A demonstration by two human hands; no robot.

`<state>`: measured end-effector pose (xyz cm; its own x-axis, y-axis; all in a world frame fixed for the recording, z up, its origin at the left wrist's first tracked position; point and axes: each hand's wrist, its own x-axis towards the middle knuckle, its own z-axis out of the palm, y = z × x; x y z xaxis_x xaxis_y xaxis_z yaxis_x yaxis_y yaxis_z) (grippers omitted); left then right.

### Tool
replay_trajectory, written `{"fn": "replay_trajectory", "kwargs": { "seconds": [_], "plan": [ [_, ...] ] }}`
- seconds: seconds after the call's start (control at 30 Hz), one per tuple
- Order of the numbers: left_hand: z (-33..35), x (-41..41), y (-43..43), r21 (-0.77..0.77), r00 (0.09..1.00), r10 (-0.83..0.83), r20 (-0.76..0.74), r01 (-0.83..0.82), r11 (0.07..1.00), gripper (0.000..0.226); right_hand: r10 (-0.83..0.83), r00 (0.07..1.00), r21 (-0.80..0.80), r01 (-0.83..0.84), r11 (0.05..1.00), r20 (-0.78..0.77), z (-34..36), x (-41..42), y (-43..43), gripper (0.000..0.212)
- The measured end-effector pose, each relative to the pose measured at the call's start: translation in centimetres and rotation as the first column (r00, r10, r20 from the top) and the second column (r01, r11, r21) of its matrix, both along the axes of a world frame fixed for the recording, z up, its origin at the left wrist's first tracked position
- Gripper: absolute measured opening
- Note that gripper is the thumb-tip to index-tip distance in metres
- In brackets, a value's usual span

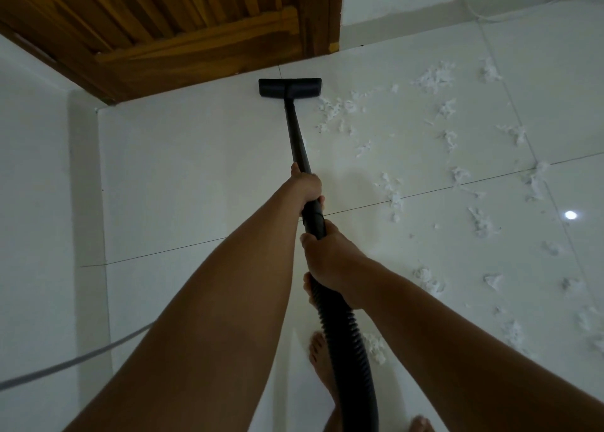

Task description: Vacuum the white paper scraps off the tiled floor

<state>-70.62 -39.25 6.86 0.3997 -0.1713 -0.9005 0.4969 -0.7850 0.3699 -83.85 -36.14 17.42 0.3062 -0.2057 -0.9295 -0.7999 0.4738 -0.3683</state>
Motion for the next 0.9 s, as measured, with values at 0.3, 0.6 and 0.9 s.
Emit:
{"fn": "replay_trajectory", "kwargs": {
  "seconds": [0.3,0.6,0.9],
  "plan": [
    [1.9,-3.5,3.2,0.030,0.999,0.016,-0.051,-0.015,0.999,0.064,0.003,1.000,0.022,-0.002,1.000,-0.013,3.1,-3.4,3.0,0.047],
    [3.7,-3.5,2.5,0.046,0.997,0.024,-0.074,-0.021,0.999,0.067,-0.032,0.999,0.072,0.033,0.997,-0.016,5.0,-3.2,1.9,0.045],
    [2.1,-1.1,0.6,0.044,0.999,-0.011,-0.046,0.013,0.999,0.069,-0.090,0.996,0.093,0.092,0.991,-0.026,3.2,-0.9,0.6,0.043]
  ]
}}
